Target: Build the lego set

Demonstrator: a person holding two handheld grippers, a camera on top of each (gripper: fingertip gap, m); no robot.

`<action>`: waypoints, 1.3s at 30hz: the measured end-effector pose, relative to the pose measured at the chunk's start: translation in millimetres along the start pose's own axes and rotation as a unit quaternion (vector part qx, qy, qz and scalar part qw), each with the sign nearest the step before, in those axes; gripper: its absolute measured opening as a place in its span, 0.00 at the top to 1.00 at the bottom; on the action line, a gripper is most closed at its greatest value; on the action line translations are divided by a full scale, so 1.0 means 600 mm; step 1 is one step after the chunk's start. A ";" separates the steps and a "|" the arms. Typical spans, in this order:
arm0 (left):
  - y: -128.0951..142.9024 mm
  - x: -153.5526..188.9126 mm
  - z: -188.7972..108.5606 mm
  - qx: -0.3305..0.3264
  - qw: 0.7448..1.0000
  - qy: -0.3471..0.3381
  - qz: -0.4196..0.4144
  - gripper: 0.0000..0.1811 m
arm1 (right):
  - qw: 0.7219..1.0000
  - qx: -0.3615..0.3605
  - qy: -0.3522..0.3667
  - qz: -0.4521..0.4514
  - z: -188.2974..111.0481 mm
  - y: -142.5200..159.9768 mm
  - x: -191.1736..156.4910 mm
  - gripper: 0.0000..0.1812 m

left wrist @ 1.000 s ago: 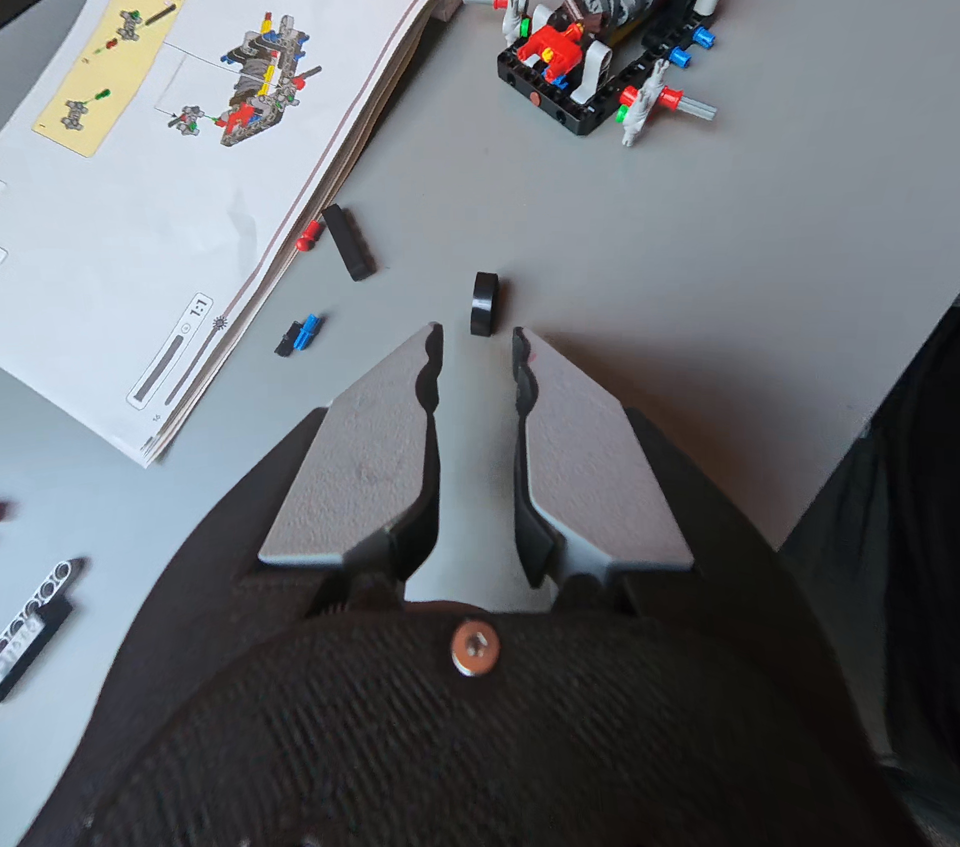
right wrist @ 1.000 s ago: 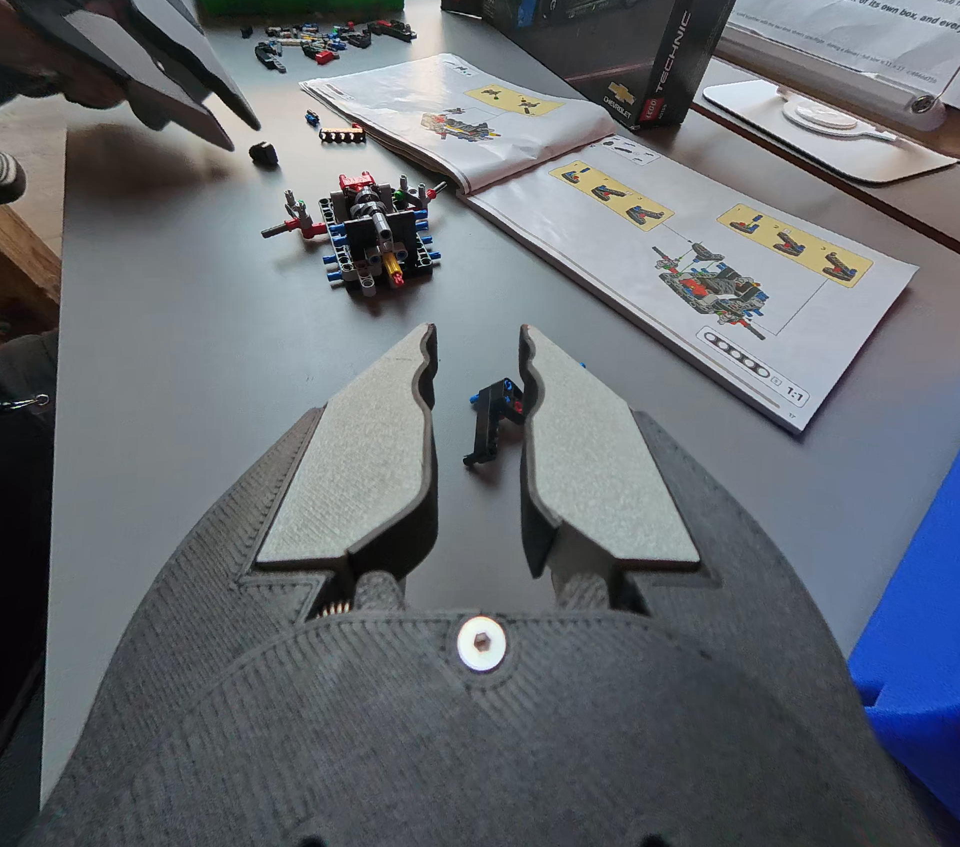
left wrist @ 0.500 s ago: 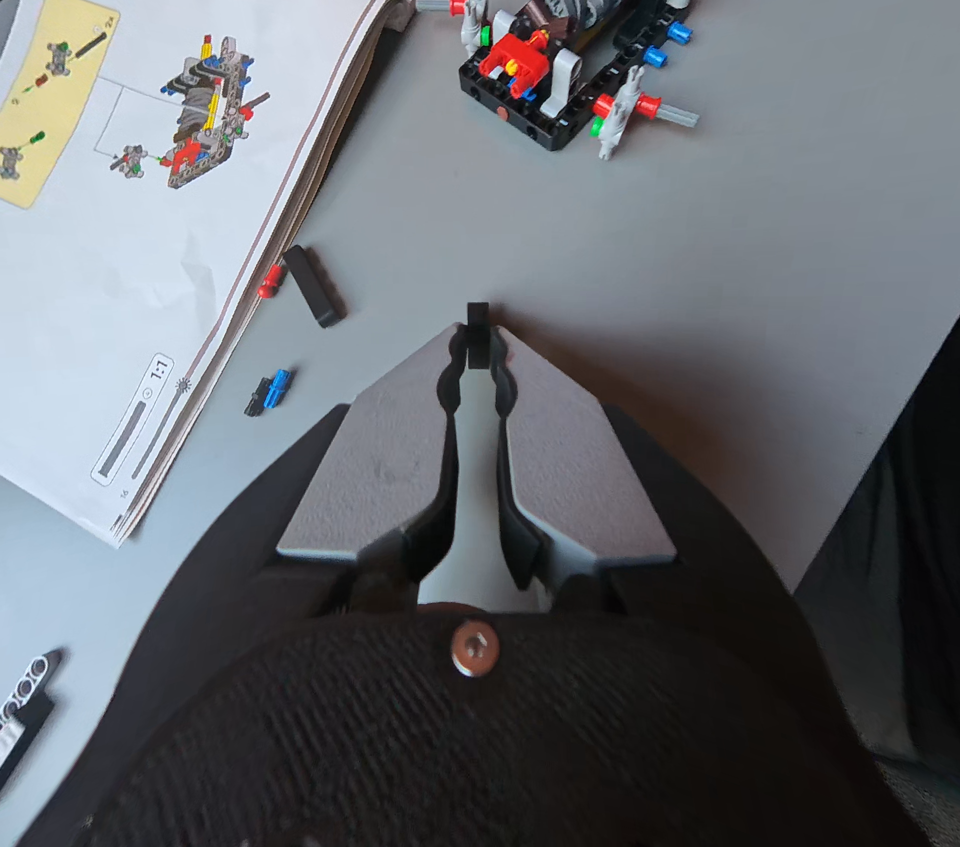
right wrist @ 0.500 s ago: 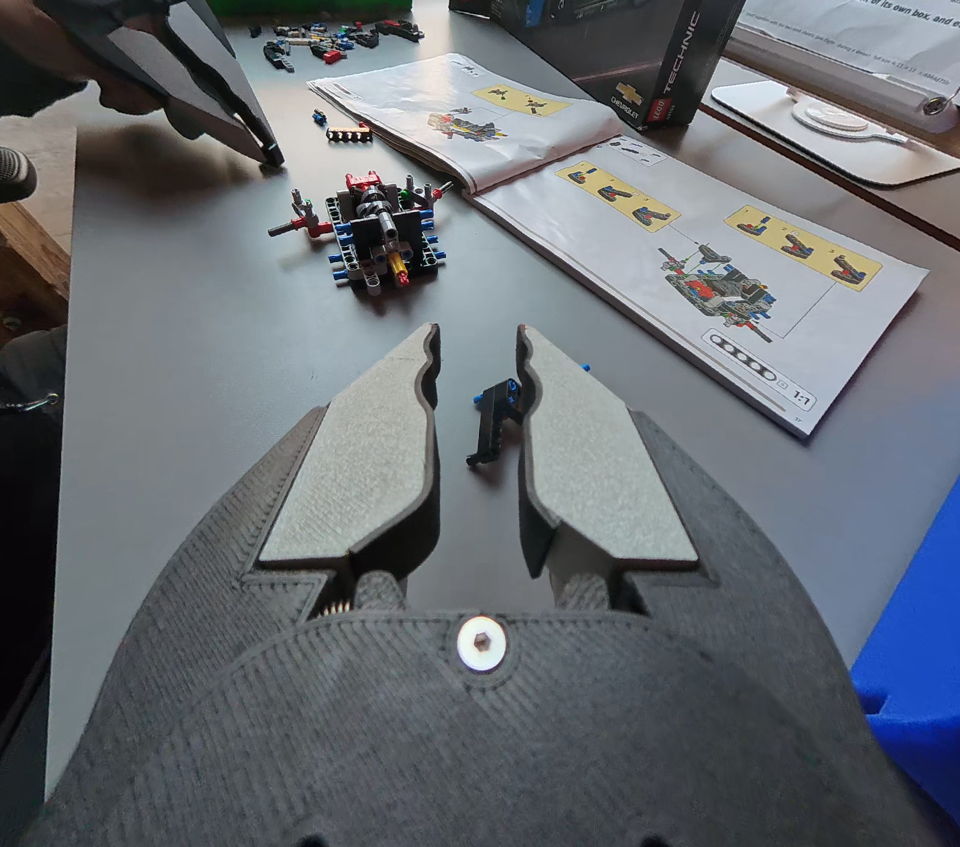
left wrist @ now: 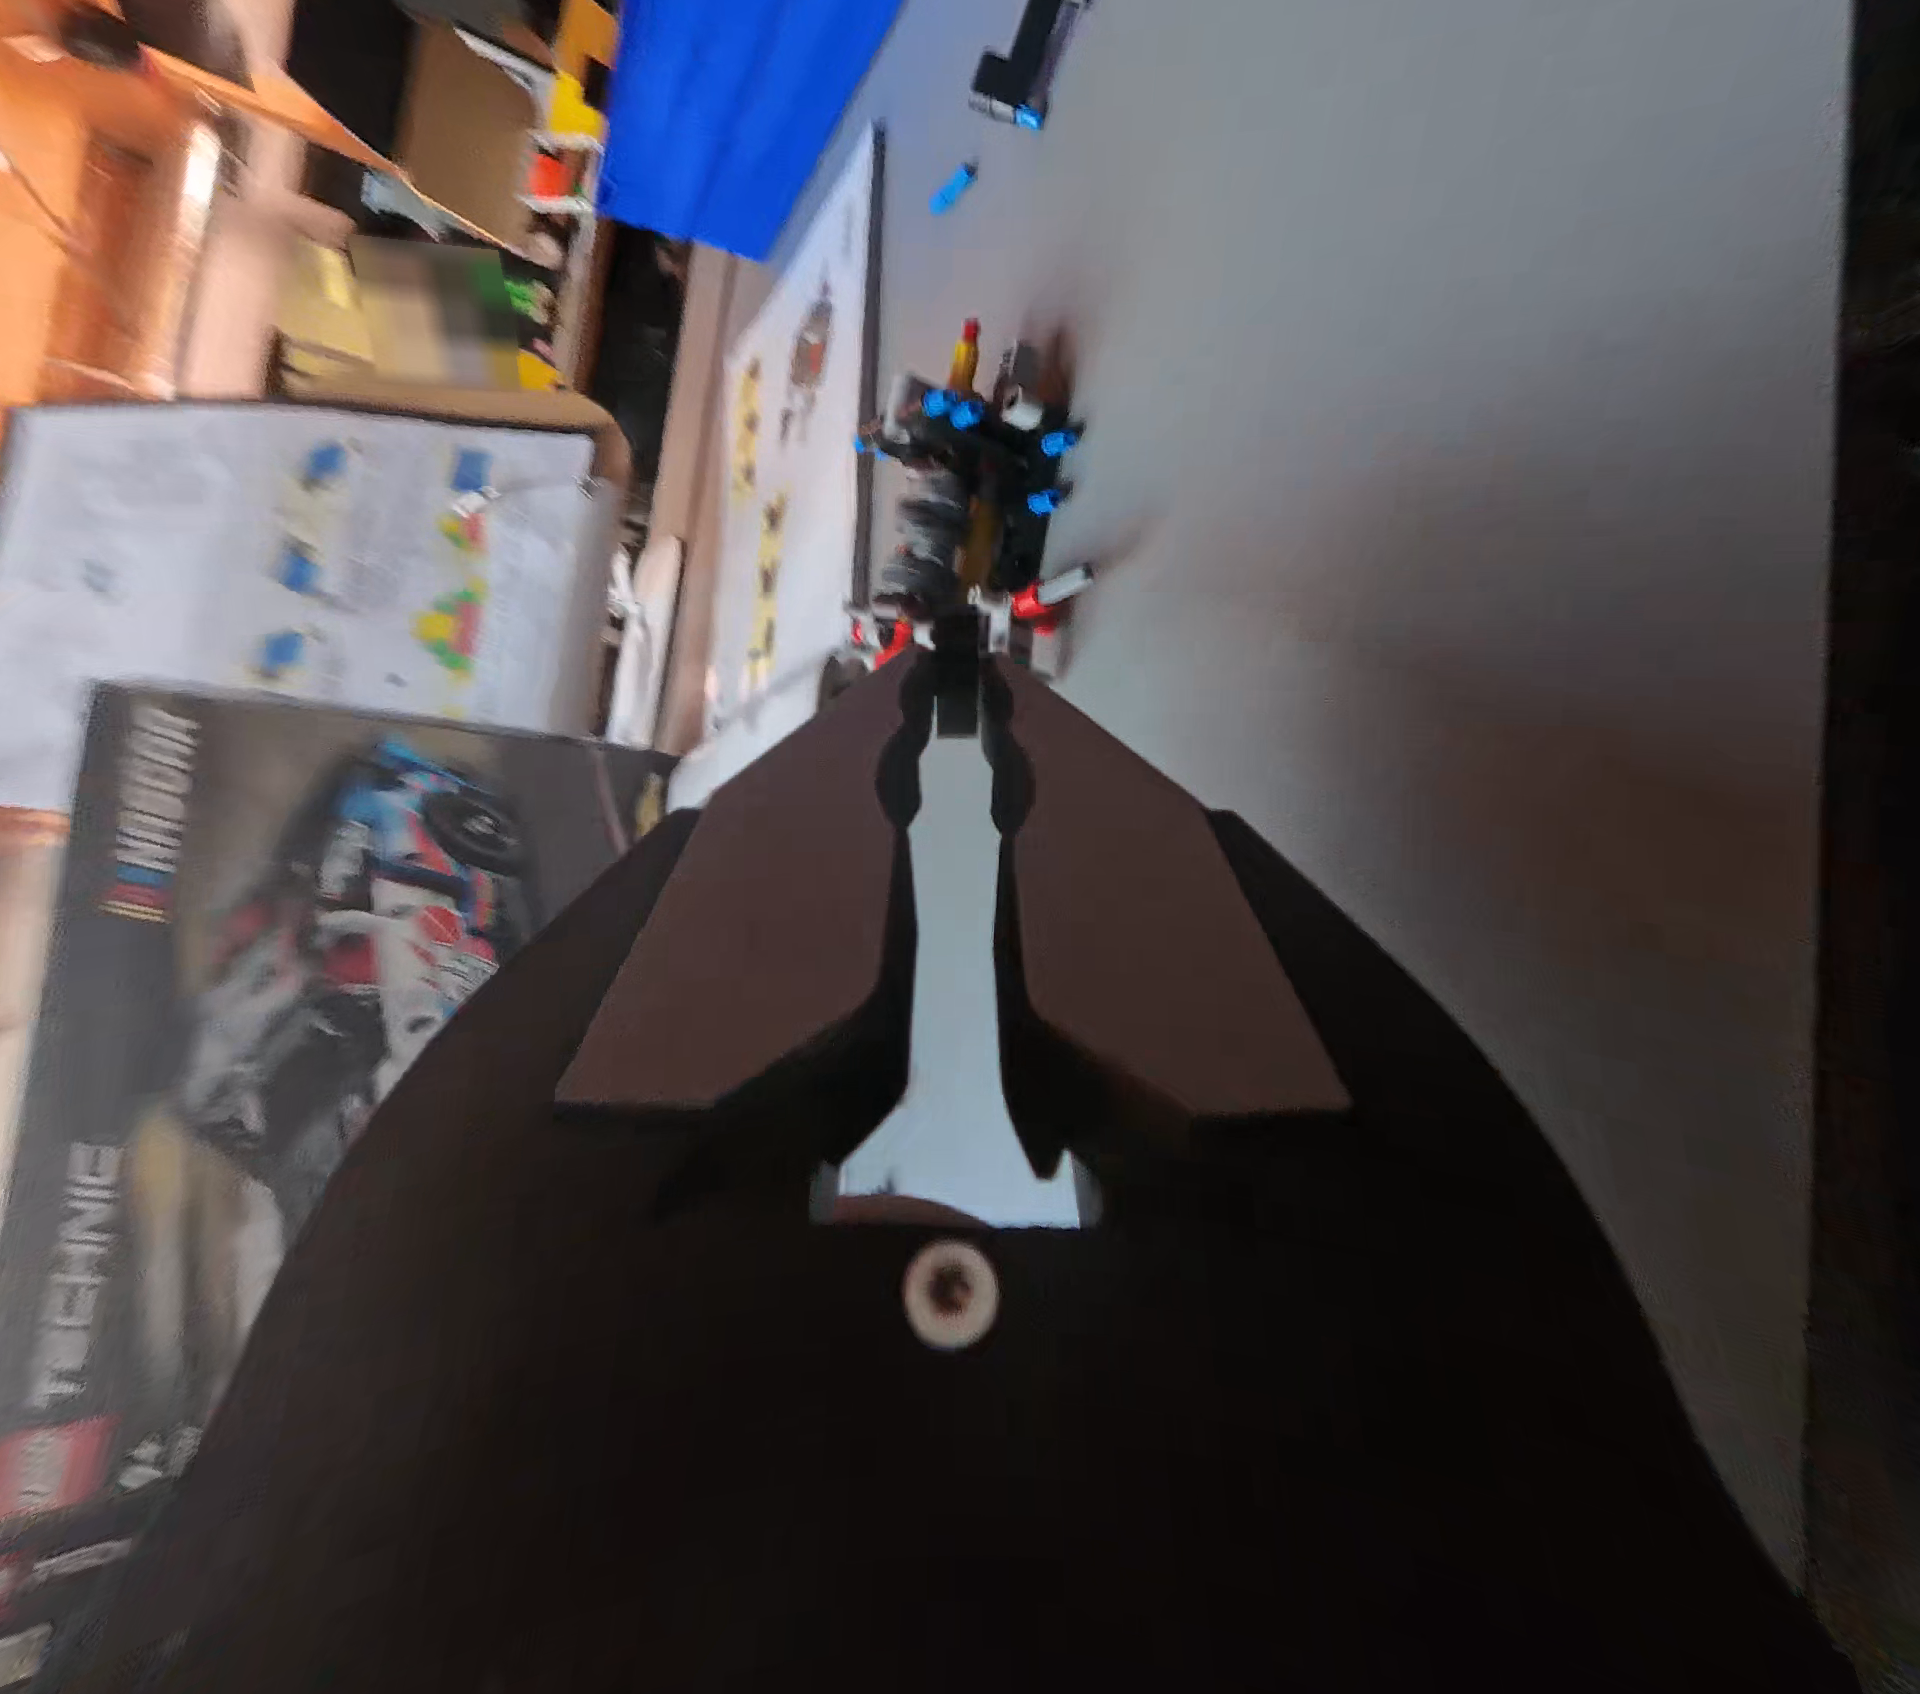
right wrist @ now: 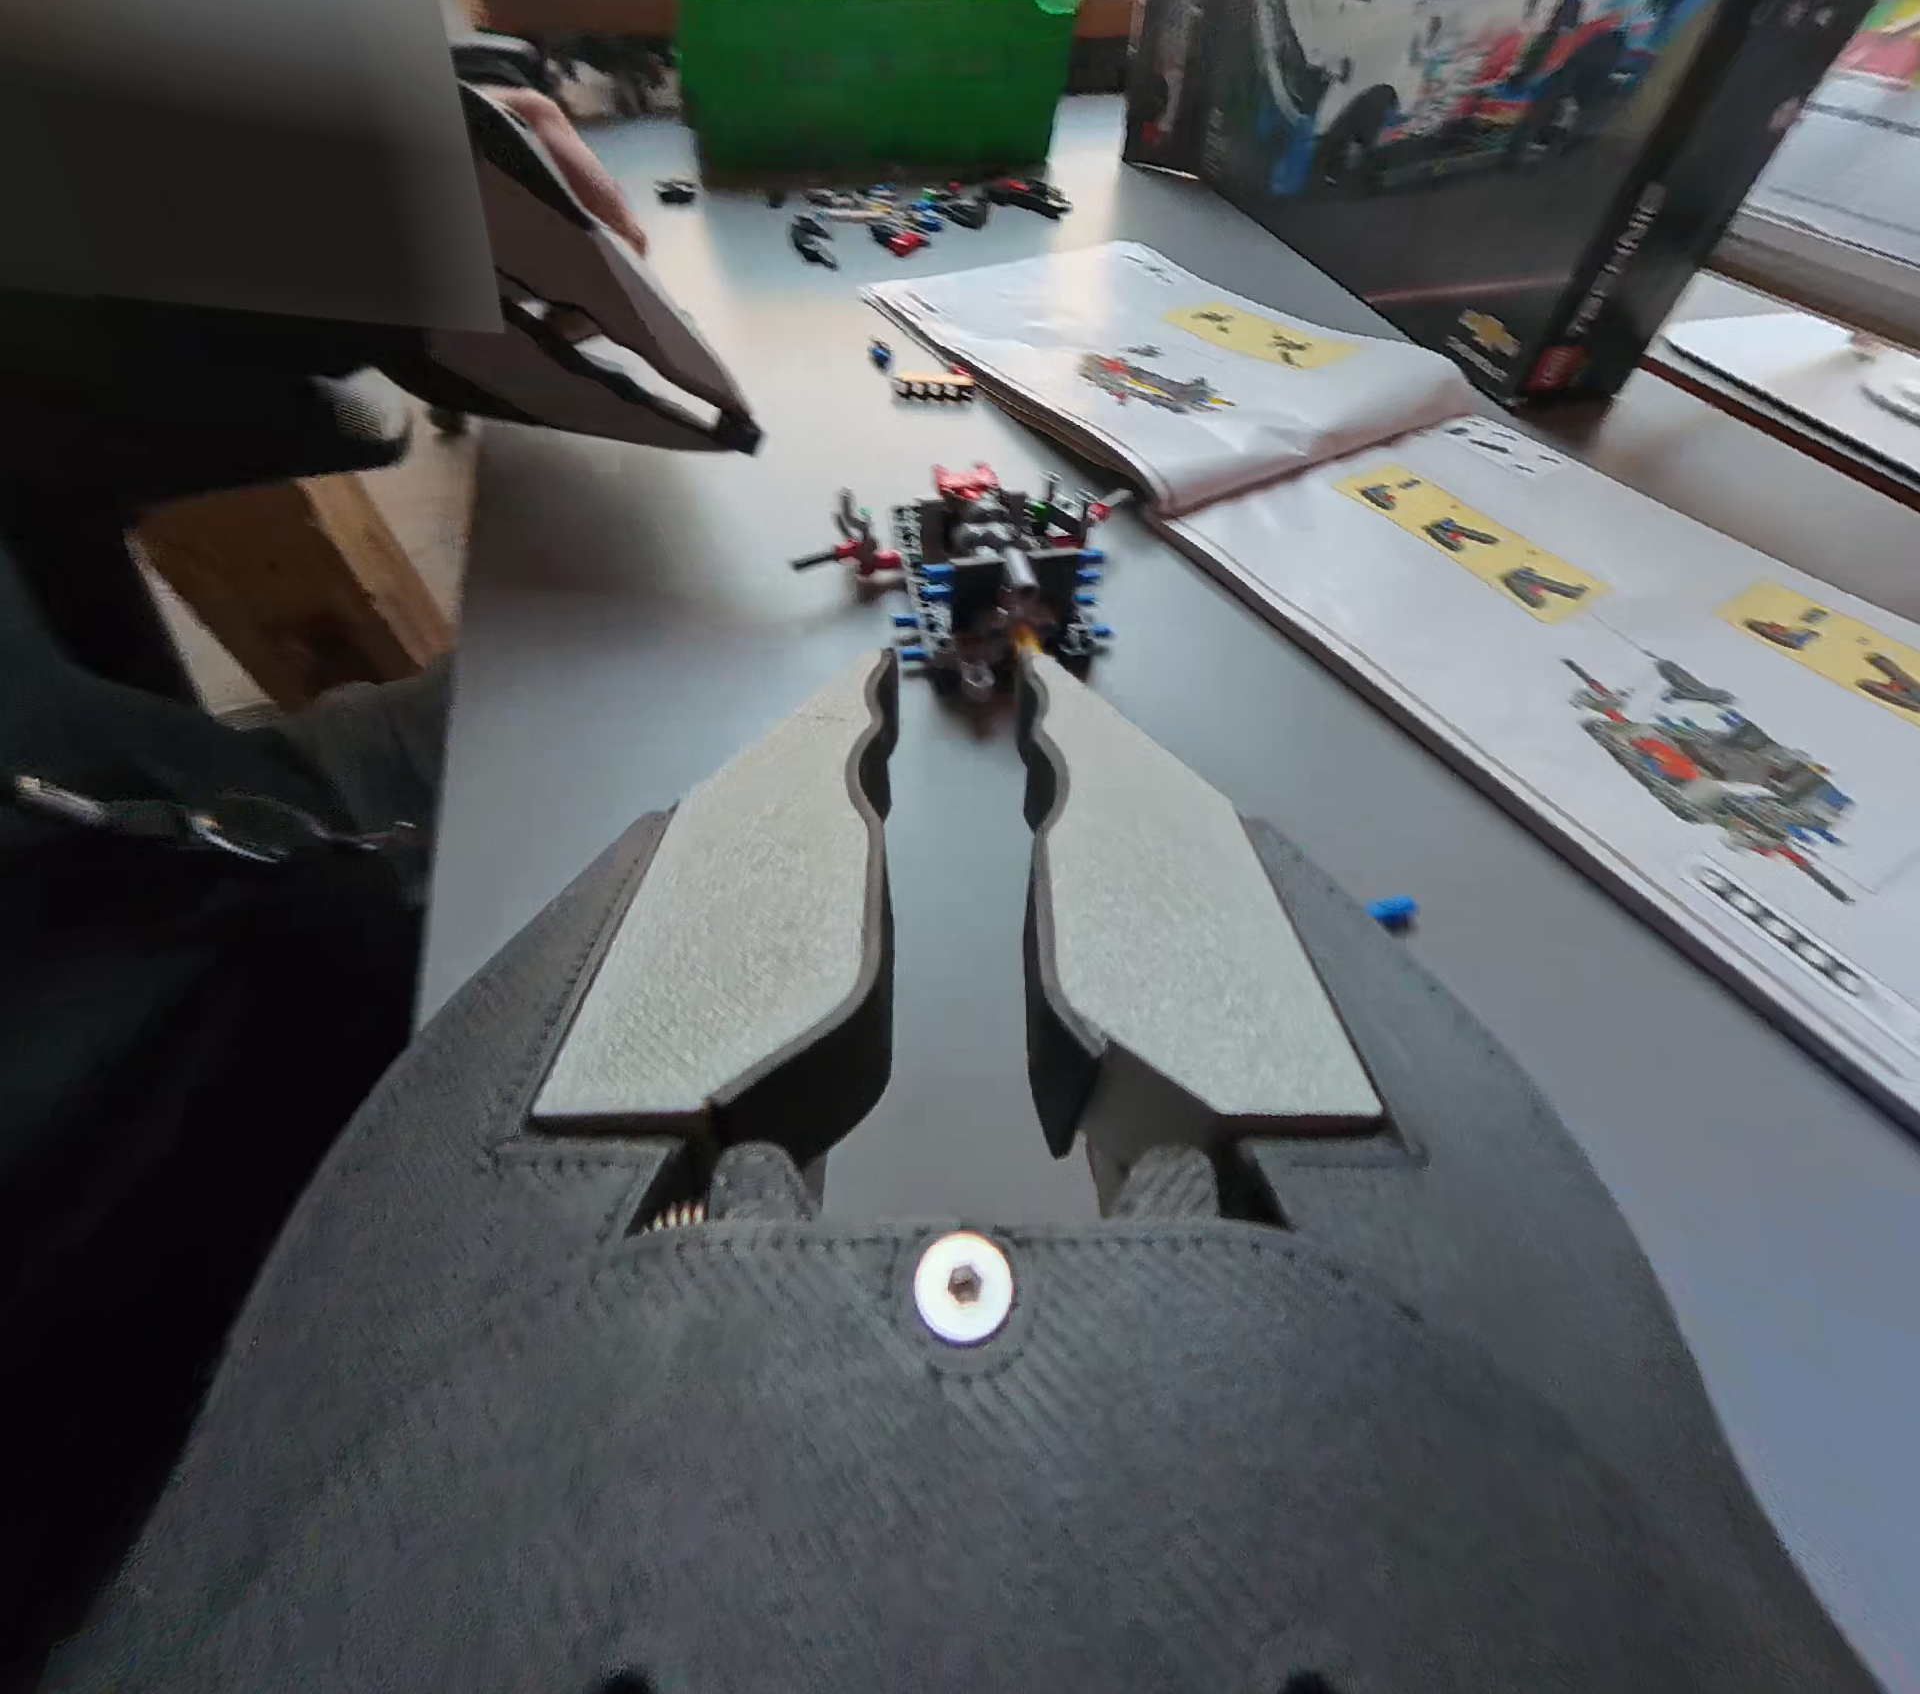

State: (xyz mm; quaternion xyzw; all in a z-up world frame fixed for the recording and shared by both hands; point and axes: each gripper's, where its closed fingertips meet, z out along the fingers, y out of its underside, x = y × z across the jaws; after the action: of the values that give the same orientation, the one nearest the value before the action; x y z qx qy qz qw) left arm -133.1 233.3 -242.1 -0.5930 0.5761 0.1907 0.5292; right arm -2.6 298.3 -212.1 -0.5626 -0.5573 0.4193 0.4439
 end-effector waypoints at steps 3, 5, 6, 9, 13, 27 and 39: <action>-0.030 0.023 0.007 0.030 0.999 0.008 0.023 0.98 | 0.998 0.000 -0.069 0.005 0.039 -0.013 -0.064 0.89; -0.031 0.037 0.013 0.026 0.999 0.019 0.030 0.98 | 0.995 -0.022 -0.093 -0.011 0.064 -0.004 -0.092 0.89; -0.032 0.044 0.013 0.025 0.999 0.028 0.029 0.98 | 0.994 -0.031 -0.102 -0.017 0.074 0.000 -0.103 0.89; -0.027 0.065 0.015 0.000 0.997 0.073 -0.003 0.98 | 0.992 -0.052 -0.117 -0.022 0.097 0.007 -0.123 0.91; -0.025 0.075 0.023 -0.036 0.995 0.086 -0.045 0.97 | 0.987 -0.069 -0.142 -0.009 0.123 0.004 -0.143 0.91; -0.077 0.074 0.018 0.034 0.996 0.013 0.084 0.97 | 0.967 -0.147 -0.199 -0.055 0.155 0.041 -0.160 0.93; -0.058 0.095 0.017 0.023 0.976 0.164 -0.138 0.82 | 0.936 -0.187 -0.221 -0.202 0.153 0.080 -0.163 0.93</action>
State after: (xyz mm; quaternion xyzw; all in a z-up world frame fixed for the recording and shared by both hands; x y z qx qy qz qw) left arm -83.2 206.4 -279.3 -0.6776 0.5718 0.0025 0.4624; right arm -81.7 204.2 -284.4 -0.4042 -0.8113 0.3233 0.2719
